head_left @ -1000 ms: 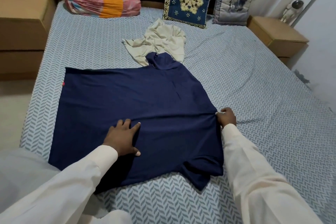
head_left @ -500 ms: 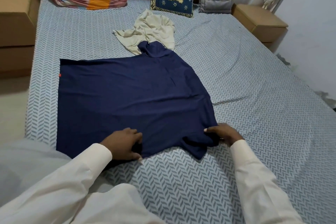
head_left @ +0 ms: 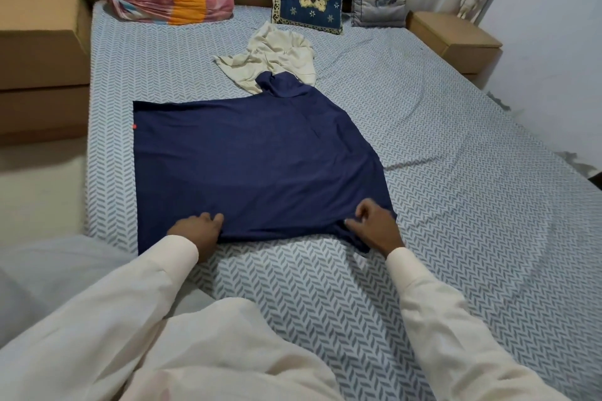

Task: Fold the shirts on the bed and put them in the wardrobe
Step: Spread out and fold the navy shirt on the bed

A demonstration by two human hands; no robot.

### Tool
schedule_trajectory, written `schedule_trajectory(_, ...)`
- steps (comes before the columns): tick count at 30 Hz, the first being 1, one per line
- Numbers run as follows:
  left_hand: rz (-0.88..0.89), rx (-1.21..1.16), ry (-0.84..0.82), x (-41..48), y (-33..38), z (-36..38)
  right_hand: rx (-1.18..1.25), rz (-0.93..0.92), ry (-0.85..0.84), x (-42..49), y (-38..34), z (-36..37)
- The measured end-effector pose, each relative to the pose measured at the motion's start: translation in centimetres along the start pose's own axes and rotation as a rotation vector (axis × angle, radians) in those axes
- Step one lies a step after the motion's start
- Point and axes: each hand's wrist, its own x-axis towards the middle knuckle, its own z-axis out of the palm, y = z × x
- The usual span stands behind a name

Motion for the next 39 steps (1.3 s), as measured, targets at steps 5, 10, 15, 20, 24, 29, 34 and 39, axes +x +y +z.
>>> schedule_trajectory(5, 0.051, -0.002, -0.055, -0.1, -1.5, 0.2, -0.347, -0.214, -0.129, -1.3, 1.3, 1.7)
schedule_trajectory(10, 0.098, 0.001, -0.034, -0.7, -2.8, -0.2, -0.451, -0.229, 0.164, -1.0, 1.9, 0.5)
schedule_trajectory(15, 0.066, 0.061, -0.067, -1.3, -4.2, -0.2, -0.664, 0.018, -0.174, -0.9, 0.7, -1.2)
schedule_trajectory(20, 0.046, 0.090, -0.162, -1.8, -4.5, -0.3, -0.634, 0.122, -0.391, -1.2, -1.2, -0.8)
schedule_trajectory(24, -0.006, 0.104, -0.223, -2.5, -4.3, -0.3, -0.525, -0.160, -0.299, -0.8, -2.4, 0.9)
schedule_trajectory(29, -0.067, 0.053, -0.274, -3.0, -4.0, -0.4, -0.490, -0.299, -0.357, 0.0, -2.2, 2.3)
schedule_trajectory(34, -0.107, -0.013, -0.274, -3.1, -4.7, -0.6, -0.367, -0.304, -0.247, 0.5, -1.9, 2.0)
schedule_trajectory(39, -0.149, -0.540, -0.119, -2.5, -9.3, -0.6, -0.124, -0.250, -0.067, 3.4, -2.4, 1.9)
